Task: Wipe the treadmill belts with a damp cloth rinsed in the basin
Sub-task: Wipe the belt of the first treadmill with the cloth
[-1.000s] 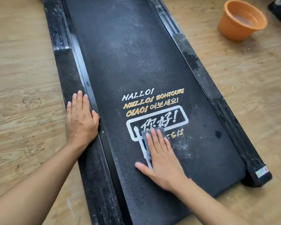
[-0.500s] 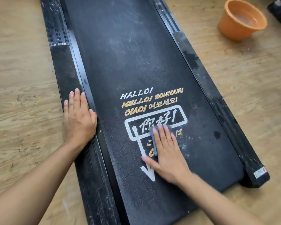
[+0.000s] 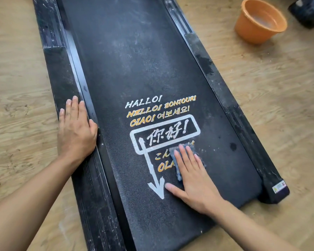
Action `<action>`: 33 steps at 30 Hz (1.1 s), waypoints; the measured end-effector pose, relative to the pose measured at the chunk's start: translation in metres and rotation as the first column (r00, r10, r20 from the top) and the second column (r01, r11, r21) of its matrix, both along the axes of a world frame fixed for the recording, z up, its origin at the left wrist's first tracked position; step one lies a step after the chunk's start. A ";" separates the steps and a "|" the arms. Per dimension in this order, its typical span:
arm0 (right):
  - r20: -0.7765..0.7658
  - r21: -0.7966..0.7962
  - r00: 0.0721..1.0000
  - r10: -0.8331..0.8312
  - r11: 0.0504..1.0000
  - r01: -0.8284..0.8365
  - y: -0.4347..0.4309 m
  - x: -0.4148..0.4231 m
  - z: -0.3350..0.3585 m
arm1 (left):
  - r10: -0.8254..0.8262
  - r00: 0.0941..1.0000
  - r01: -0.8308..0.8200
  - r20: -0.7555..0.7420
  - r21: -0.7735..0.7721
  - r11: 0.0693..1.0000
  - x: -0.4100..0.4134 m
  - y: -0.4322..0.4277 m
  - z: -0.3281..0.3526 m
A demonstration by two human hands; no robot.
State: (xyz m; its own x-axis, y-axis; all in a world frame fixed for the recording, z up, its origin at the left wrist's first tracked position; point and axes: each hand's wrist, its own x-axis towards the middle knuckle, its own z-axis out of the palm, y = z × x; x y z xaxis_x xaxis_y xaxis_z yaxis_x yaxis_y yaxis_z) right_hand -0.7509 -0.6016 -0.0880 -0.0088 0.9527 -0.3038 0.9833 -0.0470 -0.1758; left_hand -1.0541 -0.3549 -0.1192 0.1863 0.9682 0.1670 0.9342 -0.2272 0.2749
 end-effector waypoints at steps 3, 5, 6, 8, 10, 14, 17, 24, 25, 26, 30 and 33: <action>0.049 0.007 0.999 0.009 1.000 -0.009 -0.056 0.011 -0.004 | 0.003 1.000 -0.003 -0.001 -0.008 1.000 0.001 0.000 0.001; 0.048 0.001 0.999 0.001 1.000 -0.002 -0.065 0.014 -0.008 | 0.005 1.000 -0.005 -0.004 -0.005 1.000 0.001 0.000 0.001; 0.049 0.007 0.999 -0.001 1.000 0.001 -0.064 0.014 -0.009 | 0.005 1.000 -0.005 -0.004 -0.002 1.000 0.001 0.000 0.001; 0.064 0.034 0.998 -0.002 0.999 0.000 -0.062 0.013 -0.011 | 0.002 1.000 -0.002 -0.003 0.005 1.000 0.001 0.000 0.000; 0.073 0.063 0.997 0.003 0.998 -0.008 -0.062 0.013 -0.012 | -0.002 1.000 0.002 -0.002 0.014 1.000 0.001 0.000 0.001; 0.076 0.084 0.997 -0.004 0.996 -0.002 -0.063 0.011 -0.012 | -0.008 1.000 0.008 0.010 0.020 1.000 0.002 0.001 0.004; 0.070 0.080 0.998 -0.011 0.997 0.005 -0.064 0.011 -0.013 | -0.009 1.000 0.009 0.004 0.020 1.000 0.002 0.000 0.003; 0.042 0.043 0.999 -0.021 0.999 0.019 -0.064 0.011 -0.013 | -0.008 1.000 0.008 -0.010 0.019 1.000 0.002 0.001 0.000; 0.037 0.031 0.999 -0.025 0.999 0.024 -0.060 0.010 -0.012 | -0.004 1.000 0.005 -0.010 0.016 1.000 0.002 0.001 -0.001; 0.036 0.026 0.999 -0.031 0.999 0.030 -0.051 0.011 -0.011 | 0.006 1.000 -0.005 -0.009 0.013 1.000 0.004 0.001 -0.001; 0.032 0.055 0.996 -0.085 0.995 0.084 0.052 0.015 -0.011 | 0.115 0.993 -0.115 0.037 -0.015 0.993 0.023 -0.006 -0.003; 0.048 0.089 0.992 -0.118 0.990 0.113 0.167 0.018 -0.011 | 0.138 0.990 -0.137 0.030 -0.016 0.990 0.028 -0.011 -0.003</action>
